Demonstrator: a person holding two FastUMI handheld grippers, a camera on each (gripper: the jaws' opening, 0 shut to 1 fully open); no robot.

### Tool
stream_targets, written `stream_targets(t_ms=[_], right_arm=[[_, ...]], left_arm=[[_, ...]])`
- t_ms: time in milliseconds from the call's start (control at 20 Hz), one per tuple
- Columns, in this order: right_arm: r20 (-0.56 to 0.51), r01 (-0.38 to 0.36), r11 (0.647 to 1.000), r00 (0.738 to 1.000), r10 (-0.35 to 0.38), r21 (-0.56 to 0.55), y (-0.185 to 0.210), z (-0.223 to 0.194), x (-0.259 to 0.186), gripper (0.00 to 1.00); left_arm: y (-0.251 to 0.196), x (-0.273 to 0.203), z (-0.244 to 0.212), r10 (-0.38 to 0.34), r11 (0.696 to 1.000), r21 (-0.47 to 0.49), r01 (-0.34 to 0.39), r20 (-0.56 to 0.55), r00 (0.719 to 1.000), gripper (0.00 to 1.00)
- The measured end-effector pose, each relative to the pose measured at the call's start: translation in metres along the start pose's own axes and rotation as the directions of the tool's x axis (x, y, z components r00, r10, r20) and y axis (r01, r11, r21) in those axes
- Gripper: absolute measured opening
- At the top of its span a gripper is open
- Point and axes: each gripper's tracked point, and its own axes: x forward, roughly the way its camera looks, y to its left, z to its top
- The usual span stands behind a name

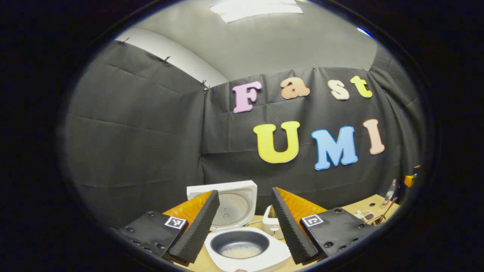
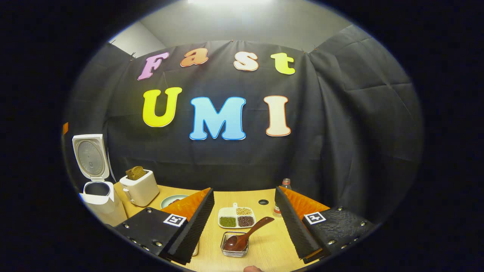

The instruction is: Close the left gripper, press the button to open the rice cooker; take a wooden spoon from the chopstick holder with the right hand, scoop a spoonful of rice and pour it into the rice cooker, then put the wooden spoon back into the chopstick holder.

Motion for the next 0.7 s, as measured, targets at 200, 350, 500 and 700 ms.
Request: stream_targets(t_ms=[200,350,500,700], right_arm=[[-0.008,0.038,0.999,0.999,-0.038,-0.016,-0.006,-0.006,-0.018,0.98],[-0.022,0.071,0.997,0.997,-0.071,-0.014,-0.011,-0.013,-0.030,0.98],[-0.040,0.106,0.994,0.994,-0.106,-0.003,-0.015,-0.020,-0.039,0.98],[-0.061,0.150,0.989,0.987,-0.150,-0.006,-0.015,-0.033,-0.056,0.98]], left_arm=[[0.023,0.041,0.017,0.033,0.999,0.009,-0.033,0.015,0.999,0.99],[0.035,0.071,0.030,0.045,0.999,0.026,-0.046,0.036,0.998,0.95],[0.045,0.101,0.035,0.054,0.998,0.034,-0.055,0.044,0.998,0.98],[0.057,0.138,0.029,0.052,0.999,-0.008,-0.052,0.027,0.998,0.95]])
